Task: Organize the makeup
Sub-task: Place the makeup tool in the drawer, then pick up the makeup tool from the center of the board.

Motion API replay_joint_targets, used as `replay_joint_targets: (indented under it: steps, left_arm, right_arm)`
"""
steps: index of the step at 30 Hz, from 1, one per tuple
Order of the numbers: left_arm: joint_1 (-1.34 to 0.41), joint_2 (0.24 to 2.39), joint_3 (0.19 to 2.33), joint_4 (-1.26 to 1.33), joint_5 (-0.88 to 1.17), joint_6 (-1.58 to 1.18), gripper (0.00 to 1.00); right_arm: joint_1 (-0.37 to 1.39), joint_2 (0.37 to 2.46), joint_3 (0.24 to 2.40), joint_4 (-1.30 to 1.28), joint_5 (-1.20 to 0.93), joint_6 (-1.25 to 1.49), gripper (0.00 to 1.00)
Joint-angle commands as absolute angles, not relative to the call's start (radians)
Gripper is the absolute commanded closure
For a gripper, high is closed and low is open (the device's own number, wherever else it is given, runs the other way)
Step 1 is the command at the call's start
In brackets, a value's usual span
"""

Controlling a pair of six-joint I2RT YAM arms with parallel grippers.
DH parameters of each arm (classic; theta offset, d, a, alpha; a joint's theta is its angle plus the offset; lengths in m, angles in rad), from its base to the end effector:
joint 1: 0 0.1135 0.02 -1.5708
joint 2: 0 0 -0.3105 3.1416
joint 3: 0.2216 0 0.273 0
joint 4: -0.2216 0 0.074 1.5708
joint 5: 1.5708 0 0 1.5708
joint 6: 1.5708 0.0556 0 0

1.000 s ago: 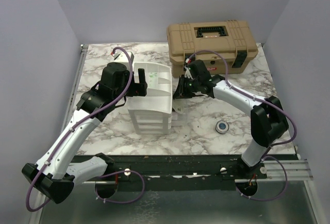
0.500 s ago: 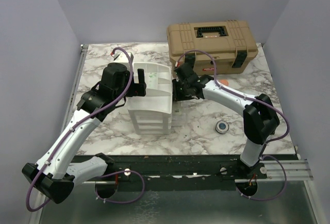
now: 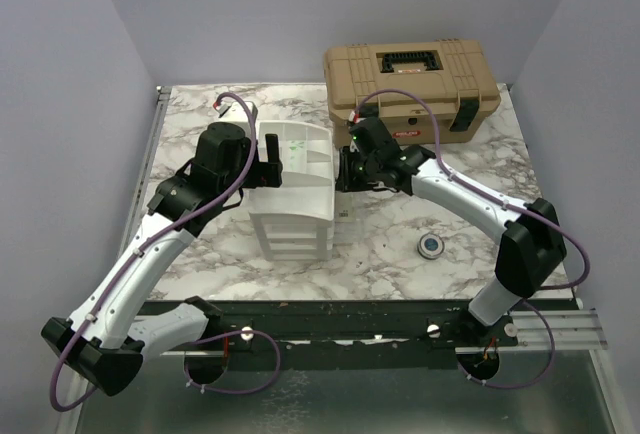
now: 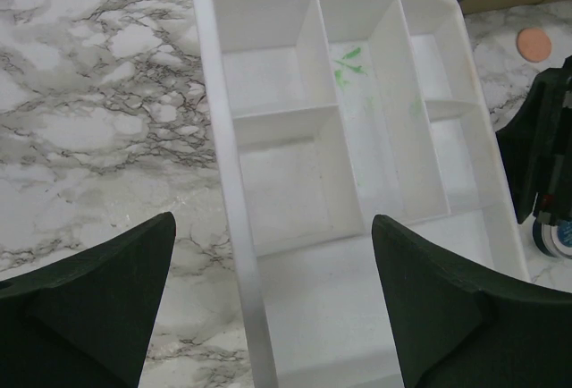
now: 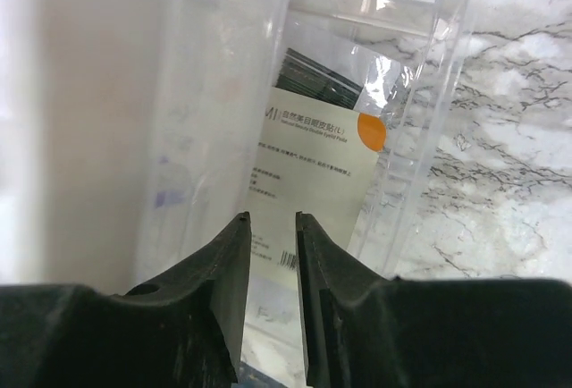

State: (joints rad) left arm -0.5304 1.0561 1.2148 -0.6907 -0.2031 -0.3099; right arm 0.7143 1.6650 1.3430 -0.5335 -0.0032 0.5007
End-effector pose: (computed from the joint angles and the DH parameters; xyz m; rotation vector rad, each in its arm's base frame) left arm 0.2052 -0.1074 0.4199 0.1095 2.1015 -0.2945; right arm 0.3065 0.2660 0.2974 -0.2683 2.4888 0.5373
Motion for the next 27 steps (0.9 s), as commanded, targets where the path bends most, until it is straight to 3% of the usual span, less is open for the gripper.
replay_joint_targets:
  steps: [1, 10, 18, 22, 27]
  left_arm:
    - [-0.530, 1.024, 1.210, -0.712, -0.230, -0.319, 0.08]
    - [-0.529, 1.001, 1.207, -0.722, -0.240, -0.325, 0.07]
    - [-0.529, 0.985, 1.198, -0.723, -0.244, -0.330, 0.07]
    - [-0.529, 0.985, 1.195, -0.718, -0.250, -0.326, 0.07]
    - [-0.529, 1.001, 1.218, -0.715, -0.273, -0.303, 0.05]
  right_arm:
    - [0.719, 1.574, 1.334, -0.570, 0.009, 0.515, 0.67]
    - [0.712, 1.402, 1.266, -0.616, 0.317, 0.510, 0.62]
    - [0.553, 1.332, 1.112, -0.571, 0.487, 0.507, 0.28]
    - [0.378, 1.385, 0.990, -0.438, 0.446, 0.505, 0.20]
    - [0.305, 1.476, 0.981, -0.363, 0.452, 0.508, 0.14]
